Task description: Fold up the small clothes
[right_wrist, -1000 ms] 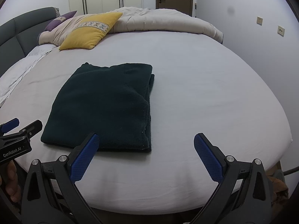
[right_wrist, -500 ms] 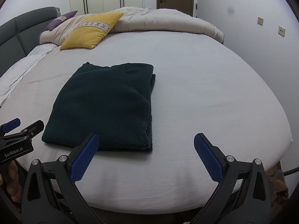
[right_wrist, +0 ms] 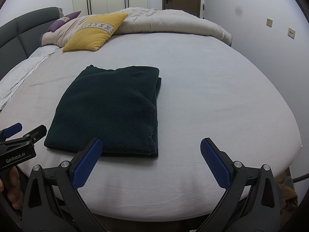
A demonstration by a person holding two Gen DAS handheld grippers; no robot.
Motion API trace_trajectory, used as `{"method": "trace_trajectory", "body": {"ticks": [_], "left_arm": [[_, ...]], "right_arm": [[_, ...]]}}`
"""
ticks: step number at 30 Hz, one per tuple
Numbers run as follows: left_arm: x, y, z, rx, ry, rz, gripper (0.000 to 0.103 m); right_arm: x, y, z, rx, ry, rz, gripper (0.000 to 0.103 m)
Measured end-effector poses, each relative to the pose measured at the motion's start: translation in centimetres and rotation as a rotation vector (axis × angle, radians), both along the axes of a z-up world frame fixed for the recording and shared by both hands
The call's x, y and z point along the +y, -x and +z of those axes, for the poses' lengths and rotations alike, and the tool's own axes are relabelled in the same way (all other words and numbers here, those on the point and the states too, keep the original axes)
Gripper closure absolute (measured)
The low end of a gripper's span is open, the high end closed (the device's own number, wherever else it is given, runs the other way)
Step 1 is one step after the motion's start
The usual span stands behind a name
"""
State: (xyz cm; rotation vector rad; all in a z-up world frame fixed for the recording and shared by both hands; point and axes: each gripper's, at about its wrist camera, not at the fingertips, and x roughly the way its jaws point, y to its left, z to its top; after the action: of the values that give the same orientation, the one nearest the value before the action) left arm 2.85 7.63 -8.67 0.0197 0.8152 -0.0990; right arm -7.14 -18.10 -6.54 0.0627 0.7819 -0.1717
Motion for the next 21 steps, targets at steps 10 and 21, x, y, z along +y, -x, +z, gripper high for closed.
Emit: {"method": "trace_trajectory", "body": {"ticks": [10, 21], "left_arm": [[0.01, -0.02, 0.02, 0.000, 0.000, 0.000, 0.000], [0.01, -0.02, 0.03, 0.000, -0.001, -0.001, 0.000]], "right_arm": [[0.25, 0.05, 0.11, 0.001, 0.000, 0.002, 0.000], [0.42, 0.07, 0.19, 0.002, -0.001, 0.003, 0.000]]}}
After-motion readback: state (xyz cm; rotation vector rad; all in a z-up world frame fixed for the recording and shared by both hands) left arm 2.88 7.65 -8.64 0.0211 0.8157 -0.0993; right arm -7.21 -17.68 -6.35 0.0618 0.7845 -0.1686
